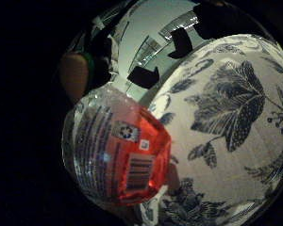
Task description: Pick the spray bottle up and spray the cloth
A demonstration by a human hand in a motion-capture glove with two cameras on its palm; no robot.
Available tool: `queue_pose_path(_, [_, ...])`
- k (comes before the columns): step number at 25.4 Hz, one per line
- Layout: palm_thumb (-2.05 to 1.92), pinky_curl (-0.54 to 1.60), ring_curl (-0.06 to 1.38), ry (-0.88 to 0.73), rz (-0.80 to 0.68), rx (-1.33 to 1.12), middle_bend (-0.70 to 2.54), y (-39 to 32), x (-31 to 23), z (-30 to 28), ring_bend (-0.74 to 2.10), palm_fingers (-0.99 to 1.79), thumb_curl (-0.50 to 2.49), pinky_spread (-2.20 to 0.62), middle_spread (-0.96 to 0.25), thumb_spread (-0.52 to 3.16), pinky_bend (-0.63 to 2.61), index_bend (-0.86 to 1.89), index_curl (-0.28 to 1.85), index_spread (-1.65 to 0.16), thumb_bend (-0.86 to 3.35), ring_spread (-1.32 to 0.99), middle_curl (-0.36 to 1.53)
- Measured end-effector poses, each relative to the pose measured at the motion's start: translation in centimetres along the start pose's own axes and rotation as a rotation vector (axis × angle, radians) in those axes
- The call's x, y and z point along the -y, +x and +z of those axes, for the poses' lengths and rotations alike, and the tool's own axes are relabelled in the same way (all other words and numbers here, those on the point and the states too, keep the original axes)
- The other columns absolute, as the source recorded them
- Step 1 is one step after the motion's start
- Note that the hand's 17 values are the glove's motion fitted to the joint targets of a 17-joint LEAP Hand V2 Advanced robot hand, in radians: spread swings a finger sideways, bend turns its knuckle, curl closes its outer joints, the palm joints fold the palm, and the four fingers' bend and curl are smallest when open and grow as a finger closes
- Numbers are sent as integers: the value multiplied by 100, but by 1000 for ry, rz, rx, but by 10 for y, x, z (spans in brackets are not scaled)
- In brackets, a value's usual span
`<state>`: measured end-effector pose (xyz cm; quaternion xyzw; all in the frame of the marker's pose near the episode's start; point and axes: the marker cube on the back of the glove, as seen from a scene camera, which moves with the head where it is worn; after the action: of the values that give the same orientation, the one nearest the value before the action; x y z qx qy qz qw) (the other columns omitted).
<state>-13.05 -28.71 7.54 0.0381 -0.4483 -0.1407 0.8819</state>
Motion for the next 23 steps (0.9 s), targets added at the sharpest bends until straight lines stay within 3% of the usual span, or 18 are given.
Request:
queue_pose_path(3, [82,29,39,138,12,22,35,1,13,5,44,94,53,16,-9,101,16,14,33,-22,-2,-3,48])
queue_pose_path(6, [81,29,39,174,26,17,33,-1,10,3,42,89,52,16,-8,103,17,13,33,-23,-3,-4,47])
queue_pose_path(9, [79,33,40,193,22,-10,30,-11,-5,-12,38,64,50,18,-6,104,23,5,31,-26,-3,-3,47])
queue_pose_path(16, [76,32,36,137,60,-232,33,-48,-82,-82,35,62,46,20,-4,106,21,10,26,-29,-3,0,45])
queue_pose_path(23, [73,31,35,183,170,-494,34,-60,-176,-155,32,61,43,22,-4,108,18,13,27,-30,-3,2,45])
